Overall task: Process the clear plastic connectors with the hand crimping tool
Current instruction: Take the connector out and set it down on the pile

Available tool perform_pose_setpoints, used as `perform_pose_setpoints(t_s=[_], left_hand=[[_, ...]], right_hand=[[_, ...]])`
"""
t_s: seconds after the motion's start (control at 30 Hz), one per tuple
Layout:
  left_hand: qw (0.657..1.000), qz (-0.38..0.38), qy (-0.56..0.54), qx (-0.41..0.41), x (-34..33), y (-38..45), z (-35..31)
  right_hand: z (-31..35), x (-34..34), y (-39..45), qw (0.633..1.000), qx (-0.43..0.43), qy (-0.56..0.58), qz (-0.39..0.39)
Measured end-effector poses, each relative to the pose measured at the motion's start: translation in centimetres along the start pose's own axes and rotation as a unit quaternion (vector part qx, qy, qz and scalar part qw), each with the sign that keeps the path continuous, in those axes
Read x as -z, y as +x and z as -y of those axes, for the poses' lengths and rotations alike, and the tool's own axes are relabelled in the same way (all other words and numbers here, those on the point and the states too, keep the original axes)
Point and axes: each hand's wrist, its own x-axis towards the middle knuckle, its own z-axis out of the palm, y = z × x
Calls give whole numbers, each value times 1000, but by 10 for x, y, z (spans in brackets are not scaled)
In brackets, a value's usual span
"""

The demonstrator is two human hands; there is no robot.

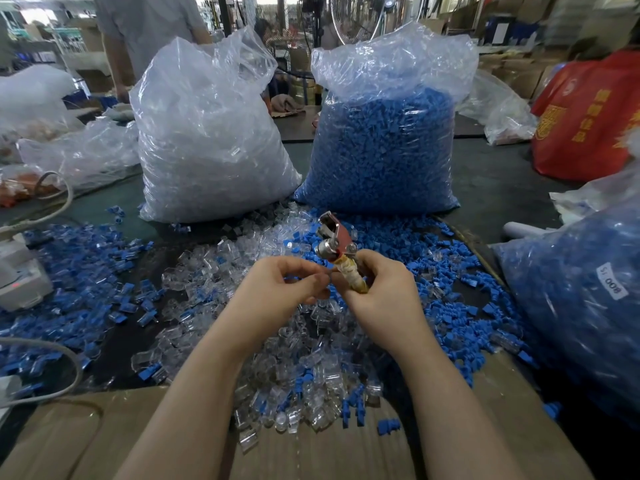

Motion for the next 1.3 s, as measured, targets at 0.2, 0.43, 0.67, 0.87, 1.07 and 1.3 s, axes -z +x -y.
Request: perform_pose_setpoints(t_s=[0.2, 0.43, 0.67, 0.87, 1.07, 1.3], left_hand=[[996, 0, -85, -8, -4, 0, 0], [995, -14, -95, 22, 0, 0, -1], [986, -29, -163, 5, -2, -1, -4], [974, -58, -220, -5, -5, 1, -4], [960, -28, -278, -14, -7, 1, -5], [962, -4, -272, -11, -9, -1, -7]], right_hand=[[-3, -3, 2, 1000, -14, 4, -6], [-3, 0, 1, 997, -9, 69, -43], [3, 4, 0, 987, -21, 151, -53], [7, 6, -1, 983, 2, 174, -63], [6, 3, -2, 986, 10, 158, -52], [7, 2, -2, 987, 12, 153, -55]])
